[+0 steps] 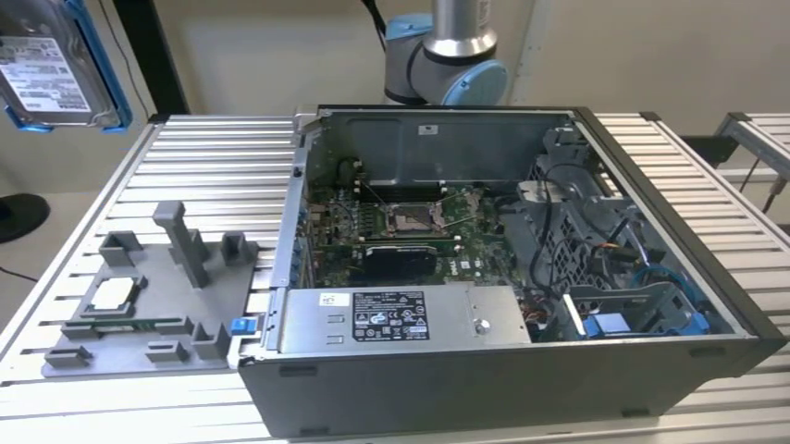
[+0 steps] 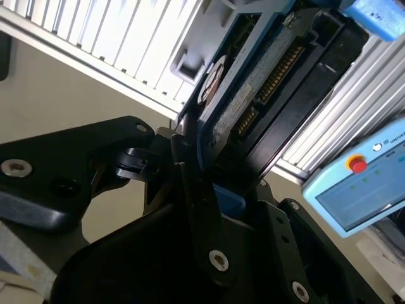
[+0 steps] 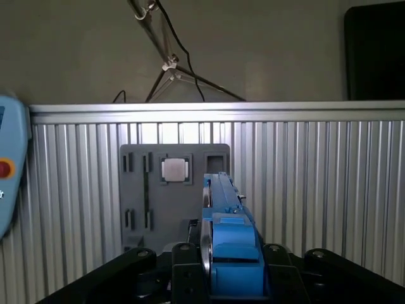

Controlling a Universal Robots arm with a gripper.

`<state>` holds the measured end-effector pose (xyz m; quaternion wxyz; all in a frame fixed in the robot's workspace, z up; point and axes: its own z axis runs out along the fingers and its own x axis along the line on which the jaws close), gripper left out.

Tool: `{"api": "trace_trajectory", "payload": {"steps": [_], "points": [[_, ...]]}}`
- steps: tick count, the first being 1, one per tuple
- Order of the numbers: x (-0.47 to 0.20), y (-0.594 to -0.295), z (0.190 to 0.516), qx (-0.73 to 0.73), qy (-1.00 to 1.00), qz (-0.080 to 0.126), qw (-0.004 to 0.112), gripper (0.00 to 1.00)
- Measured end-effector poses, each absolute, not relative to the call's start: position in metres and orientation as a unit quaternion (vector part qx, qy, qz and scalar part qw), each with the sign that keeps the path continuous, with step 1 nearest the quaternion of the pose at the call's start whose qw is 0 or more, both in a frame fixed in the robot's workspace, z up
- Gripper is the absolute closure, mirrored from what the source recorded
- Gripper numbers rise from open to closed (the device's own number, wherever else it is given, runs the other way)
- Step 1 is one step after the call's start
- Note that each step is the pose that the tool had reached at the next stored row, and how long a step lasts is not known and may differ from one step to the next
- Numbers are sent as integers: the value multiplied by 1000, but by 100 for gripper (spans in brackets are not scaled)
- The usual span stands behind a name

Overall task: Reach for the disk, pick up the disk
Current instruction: 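Pick up the disk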

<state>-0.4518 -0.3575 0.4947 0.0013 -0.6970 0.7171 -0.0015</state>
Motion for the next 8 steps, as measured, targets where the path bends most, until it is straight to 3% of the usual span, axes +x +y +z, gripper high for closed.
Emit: {"api": "trace_trajectory", "payload": {"steps": [8], "points": [[-452, -358, 500, -697, 717, -2, 1, 100]]}}
